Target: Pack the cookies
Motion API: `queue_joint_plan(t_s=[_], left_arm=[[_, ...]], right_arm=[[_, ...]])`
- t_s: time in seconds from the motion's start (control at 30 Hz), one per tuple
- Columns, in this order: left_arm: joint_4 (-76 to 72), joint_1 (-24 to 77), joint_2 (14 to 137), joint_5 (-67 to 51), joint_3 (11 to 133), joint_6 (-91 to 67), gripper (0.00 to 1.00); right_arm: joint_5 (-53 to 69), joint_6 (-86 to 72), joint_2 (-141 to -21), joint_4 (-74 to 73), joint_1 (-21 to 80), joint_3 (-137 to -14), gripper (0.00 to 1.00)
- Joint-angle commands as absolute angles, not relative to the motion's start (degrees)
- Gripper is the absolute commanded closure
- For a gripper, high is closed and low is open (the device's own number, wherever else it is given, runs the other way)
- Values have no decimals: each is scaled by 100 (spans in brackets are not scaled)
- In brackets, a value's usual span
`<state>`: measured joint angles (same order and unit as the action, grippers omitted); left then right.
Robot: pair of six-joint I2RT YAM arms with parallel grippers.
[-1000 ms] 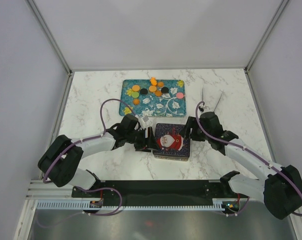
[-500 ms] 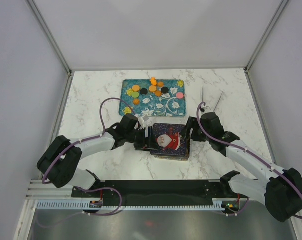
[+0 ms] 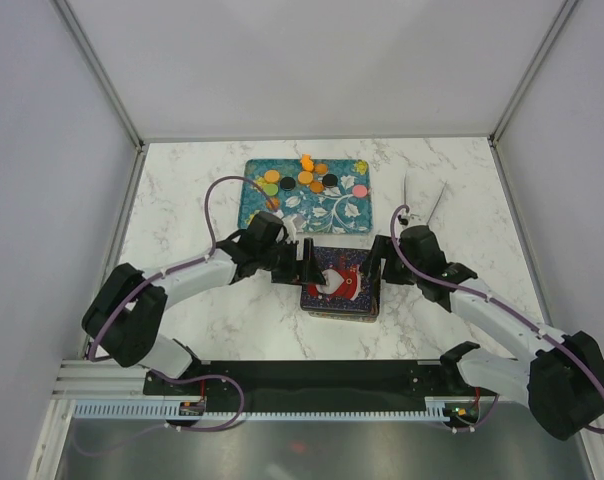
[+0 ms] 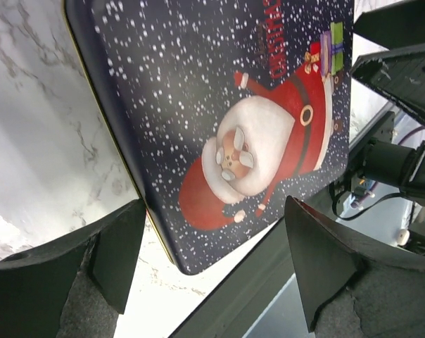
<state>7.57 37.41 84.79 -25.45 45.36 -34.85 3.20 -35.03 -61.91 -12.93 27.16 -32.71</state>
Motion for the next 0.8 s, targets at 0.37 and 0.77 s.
queue_joint_plan(t_s=[0.37, 0.77], left_arm=[[1169, 3718, 9079, -2522, 5238, -2909, 15], [1239, 3867, 9202, -2646, 5511, -3050, 19]], right_arm=[[668, -3428, -6592, -853, 2716, -3278, 16], [729, -3480, -6609, -817, 2716, -3322, 20]])
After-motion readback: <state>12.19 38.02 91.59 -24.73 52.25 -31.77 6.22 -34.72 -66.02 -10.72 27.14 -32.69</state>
